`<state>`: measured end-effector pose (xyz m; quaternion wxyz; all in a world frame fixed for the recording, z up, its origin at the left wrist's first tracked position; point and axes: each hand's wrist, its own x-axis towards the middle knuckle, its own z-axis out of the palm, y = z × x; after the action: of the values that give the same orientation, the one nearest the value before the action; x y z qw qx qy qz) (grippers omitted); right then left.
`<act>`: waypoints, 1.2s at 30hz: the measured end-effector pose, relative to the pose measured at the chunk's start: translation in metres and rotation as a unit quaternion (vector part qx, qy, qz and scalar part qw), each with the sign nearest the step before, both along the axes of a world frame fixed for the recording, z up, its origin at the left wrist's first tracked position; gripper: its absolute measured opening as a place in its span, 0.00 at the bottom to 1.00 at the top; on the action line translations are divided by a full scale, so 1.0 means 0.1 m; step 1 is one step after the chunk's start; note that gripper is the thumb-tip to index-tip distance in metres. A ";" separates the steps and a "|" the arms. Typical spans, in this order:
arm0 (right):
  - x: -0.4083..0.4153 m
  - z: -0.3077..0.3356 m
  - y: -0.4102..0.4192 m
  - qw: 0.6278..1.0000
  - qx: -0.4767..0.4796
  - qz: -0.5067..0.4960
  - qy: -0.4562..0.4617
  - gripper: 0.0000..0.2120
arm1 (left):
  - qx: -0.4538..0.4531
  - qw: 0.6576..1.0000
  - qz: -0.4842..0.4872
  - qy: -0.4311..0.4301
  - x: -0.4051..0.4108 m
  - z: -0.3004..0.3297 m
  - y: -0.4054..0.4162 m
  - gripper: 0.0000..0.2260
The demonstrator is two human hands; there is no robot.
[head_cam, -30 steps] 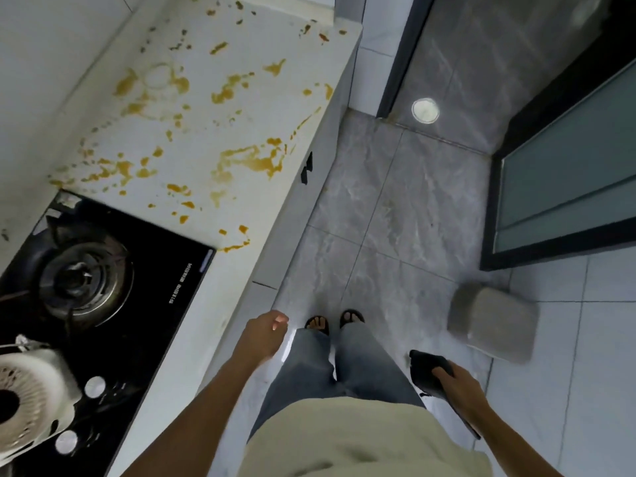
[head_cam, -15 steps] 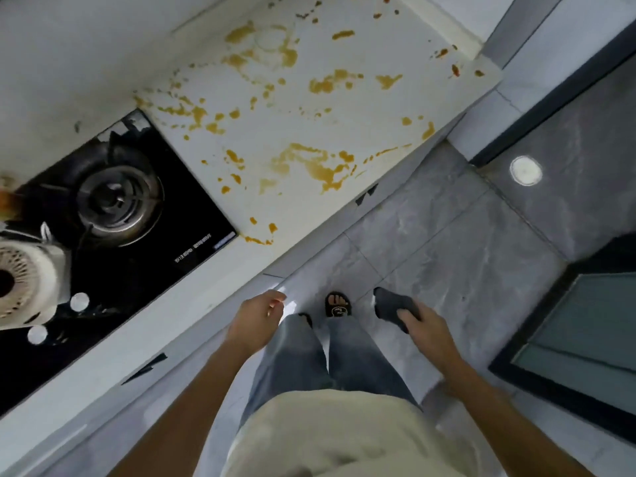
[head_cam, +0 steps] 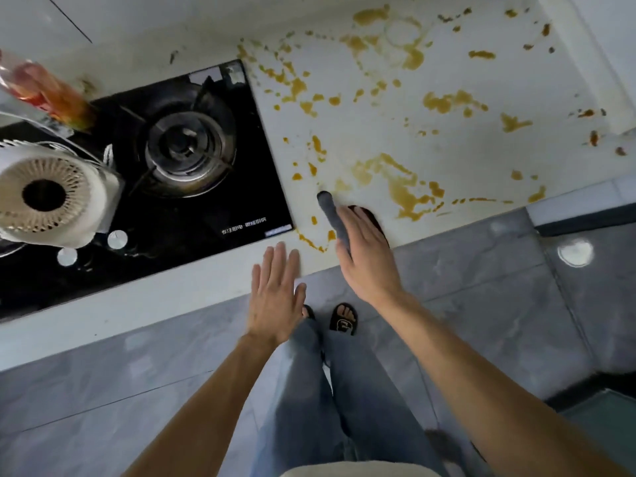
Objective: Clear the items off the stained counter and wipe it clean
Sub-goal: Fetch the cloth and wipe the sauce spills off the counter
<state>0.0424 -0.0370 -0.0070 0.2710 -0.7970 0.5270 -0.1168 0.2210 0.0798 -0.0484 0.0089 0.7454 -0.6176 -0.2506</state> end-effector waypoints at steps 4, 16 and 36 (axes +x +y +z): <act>0.27 -0.45 0.29 0.984 0.001 0.107 0.142 0.34 | -0.015 0.999 -0.014 -0.026 0.02 -0.14 0.06 0.31; 0.75 -0.81 -0.21 0.980 -0.038 0.026 0.194 0.29 | -0.061 0.997 -0.027 -0.042 0.07 -0.33 0.12 0.37; 0.83 -0.76 -0.42 0.981 -0.049 0.026 0.186 0.28 | -0.059 0.997 -0.029 -0.045 0.06 -0.30 0.11 0.45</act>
<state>0.1259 -0.0791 -0.0832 0.1319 -0.8303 0.5412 0.0149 0.2272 0.0908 -0.0785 0.0183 0.7360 -0.6523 -0.1801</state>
